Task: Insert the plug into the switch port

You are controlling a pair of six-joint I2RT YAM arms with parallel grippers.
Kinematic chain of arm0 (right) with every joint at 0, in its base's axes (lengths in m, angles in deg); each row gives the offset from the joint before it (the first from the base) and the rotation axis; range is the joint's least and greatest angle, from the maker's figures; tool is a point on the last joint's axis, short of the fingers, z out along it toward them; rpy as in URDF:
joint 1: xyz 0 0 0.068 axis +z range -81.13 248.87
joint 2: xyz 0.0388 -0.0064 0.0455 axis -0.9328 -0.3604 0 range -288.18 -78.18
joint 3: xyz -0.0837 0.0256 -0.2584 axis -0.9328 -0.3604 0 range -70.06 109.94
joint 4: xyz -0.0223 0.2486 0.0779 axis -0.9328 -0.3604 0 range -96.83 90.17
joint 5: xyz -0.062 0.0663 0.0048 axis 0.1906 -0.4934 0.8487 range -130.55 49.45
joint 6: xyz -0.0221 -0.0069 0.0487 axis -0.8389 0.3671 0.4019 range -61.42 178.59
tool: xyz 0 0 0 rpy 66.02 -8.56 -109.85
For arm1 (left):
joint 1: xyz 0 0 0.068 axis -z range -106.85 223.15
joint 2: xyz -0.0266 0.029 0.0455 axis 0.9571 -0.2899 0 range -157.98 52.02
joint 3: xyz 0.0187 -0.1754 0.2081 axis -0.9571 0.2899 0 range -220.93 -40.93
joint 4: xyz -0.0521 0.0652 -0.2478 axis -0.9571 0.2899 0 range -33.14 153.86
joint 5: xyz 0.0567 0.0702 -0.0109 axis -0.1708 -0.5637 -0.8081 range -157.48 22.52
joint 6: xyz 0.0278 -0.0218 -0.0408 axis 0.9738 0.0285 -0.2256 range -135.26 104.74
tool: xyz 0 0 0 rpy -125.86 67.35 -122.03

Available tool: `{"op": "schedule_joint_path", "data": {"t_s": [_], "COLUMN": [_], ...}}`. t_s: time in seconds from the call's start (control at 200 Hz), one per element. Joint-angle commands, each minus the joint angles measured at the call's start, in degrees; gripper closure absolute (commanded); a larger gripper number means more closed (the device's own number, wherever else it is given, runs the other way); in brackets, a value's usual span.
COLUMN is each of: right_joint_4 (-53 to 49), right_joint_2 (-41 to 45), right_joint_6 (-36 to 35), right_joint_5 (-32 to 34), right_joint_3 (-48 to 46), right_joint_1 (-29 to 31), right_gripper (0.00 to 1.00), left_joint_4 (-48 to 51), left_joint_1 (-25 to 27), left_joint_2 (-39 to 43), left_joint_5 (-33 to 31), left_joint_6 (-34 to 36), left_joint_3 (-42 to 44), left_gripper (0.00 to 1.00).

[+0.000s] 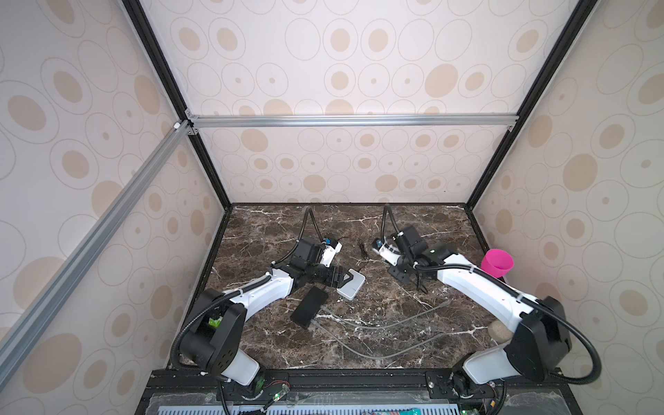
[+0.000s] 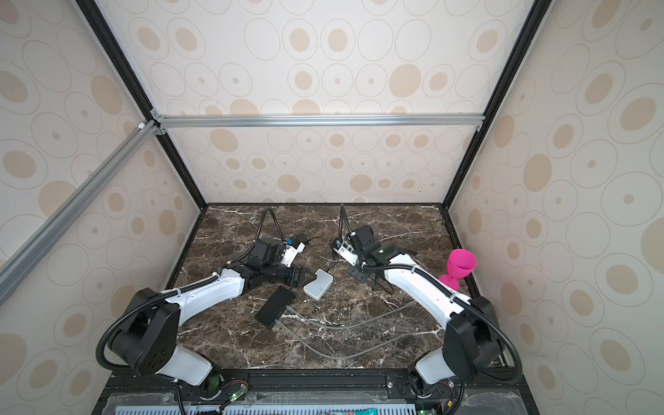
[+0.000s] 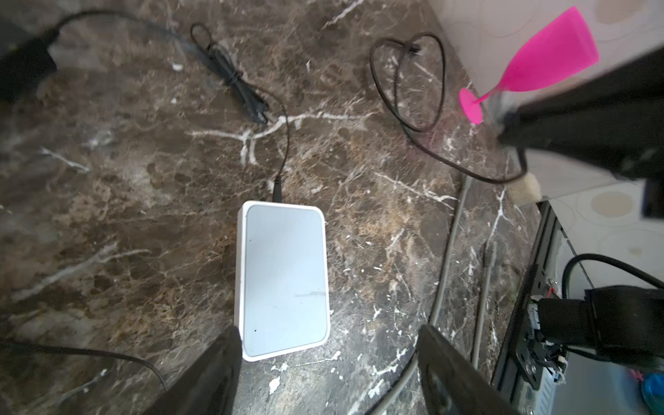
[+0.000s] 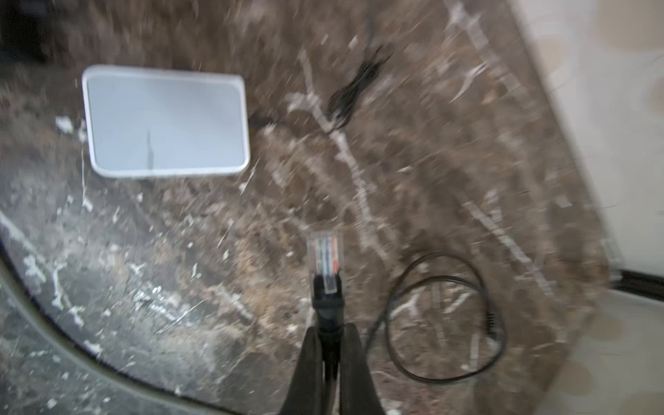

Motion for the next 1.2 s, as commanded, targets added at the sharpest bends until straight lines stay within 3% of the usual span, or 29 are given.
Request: {"op": "schedule_joint_path", "data": {"t_s": [0.0, 0.255, 0.43, 0.755, 1.195], "right_joint_4": [4.4, 3.8, 4.6, 4.4, 5.0], "right_joint_2": [-1.8, -12.3, -15.8, -18.3, -18.5], "right_joint_6": [6.5, 9.5, 9.4, 9.8, 10.5], "right_joint_5": [-7.0, -11.7, -11.4, -12.6, -14.1], "right_joint_3": [-2.7, -0.9, 1.2, 4.0, 4.8], "right_joint_1": [1.0, 4.9, 6.1, 6.1, 7.0], "right_gripper": [1.00, 1.00, 1.00, 1.00, 1.00], "left_joint_4": [4.8, 5.0, 5.6, 6.2, 6.3], "left_joint_1": [-0.4, -0.5, -0.6, -0.7, -0.7], "left_joint_2": [-3.9, -10.0, -13.5, -19.1, -19.4], "left_joint_5": [-1.7, 0.8, 1.1, 3.2, 3.1], "left_joint_6": [-1.5, -0.1, 1.6, 3.5, 4.3], "left_joint_3": [-2.9, -5.7, -7.1, -9.5, -7.9], "left_gripper": [0.32, 0.43, 0.44, 0.59, 0.60]}}
